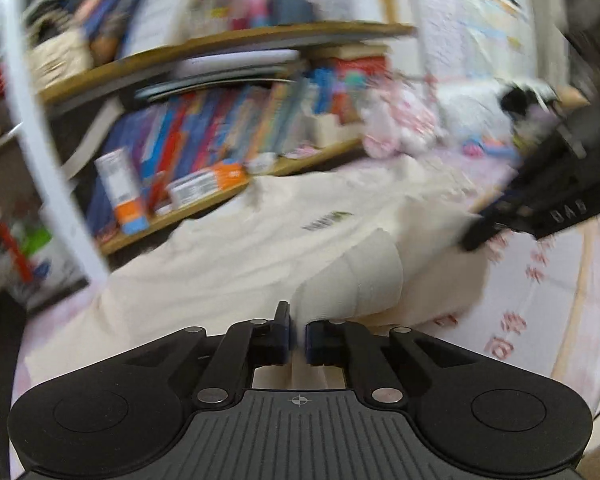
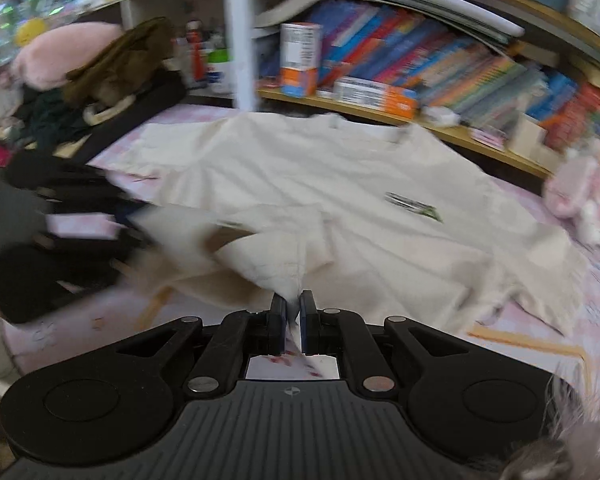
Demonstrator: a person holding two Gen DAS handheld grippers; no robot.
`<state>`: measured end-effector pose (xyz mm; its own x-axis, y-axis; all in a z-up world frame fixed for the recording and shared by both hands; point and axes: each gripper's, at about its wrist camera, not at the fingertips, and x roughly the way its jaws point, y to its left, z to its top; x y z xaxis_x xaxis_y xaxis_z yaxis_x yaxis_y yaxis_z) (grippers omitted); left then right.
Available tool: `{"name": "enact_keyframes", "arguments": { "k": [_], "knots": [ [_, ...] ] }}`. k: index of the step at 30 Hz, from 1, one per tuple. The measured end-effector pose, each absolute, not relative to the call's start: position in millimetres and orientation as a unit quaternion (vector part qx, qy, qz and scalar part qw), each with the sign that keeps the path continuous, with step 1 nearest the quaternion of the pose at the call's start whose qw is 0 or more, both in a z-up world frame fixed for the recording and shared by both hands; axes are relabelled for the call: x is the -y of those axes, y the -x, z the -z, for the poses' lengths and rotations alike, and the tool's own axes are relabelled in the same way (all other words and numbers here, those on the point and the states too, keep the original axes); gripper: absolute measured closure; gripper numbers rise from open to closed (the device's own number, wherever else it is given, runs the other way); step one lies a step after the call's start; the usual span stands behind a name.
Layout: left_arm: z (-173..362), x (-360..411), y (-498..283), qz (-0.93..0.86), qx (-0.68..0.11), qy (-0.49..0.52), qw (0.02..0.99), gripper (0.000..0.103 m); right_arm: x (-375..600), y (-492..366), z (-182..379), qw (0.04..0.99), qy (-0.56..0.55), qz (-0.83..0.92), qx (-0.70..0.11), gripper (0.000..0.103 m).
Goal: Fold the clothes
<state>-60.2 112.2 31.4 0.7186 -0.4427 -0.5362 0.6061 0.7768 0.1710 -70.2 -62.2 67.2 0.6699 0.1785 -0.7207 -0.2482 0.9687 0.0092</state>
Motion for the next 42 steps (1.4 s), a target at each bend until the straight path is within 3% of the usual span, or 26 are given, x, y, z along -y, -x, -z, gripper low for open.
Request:
{"name": "enact_keyframes", "arguments": {
  "k": [14,26,31,34,35,36,39,42],
  "knots": [
    [-66,-226,69,0.156,-0.244,0.048,0.956,0.097,210,115,-77,0.931,-0.072,0.116,-0.34,0.097],
    [-64,-206,160,0.103,-0.261,0.044,0.959,0.096,250,194,-89,0.959,-0.094,0.003,-0.267,0.097],
    [-53,-206,189,0.072,-0.294,0.045,0.952,0.088,251,242,-102,0.964,-0.043,-0.093,-0.246,0.097],
    [-41,-210,200,0.05,-0.324,0.05,0.943,0.057,251,258,-90,0.945,-0.004,-0.146,-0.293,0.09],
    [-37,-212,204,0.042,-0.335,0.051,0.94,0.049,251,262,-84,0.937,0.01,-0.161,-0.311,0.077],
    [-33,-213,208,0.035,-0.345,0.053,0.937,0.049,249,265,-70,0.925,0.027,-0.161,-0.342,0.07],
    [-21,-217,219,0.012,-0.374,0.057,0.925,0.049,250,276,-35,0.9,0.04,-0.155,-0.406,0.071],
    [-9,-222,230,-0.01,-0.404,0.062,0.913,0.048,265,281,-19,0.892,-0.031,-0.122,-0.433,0.07]
  ]
}}
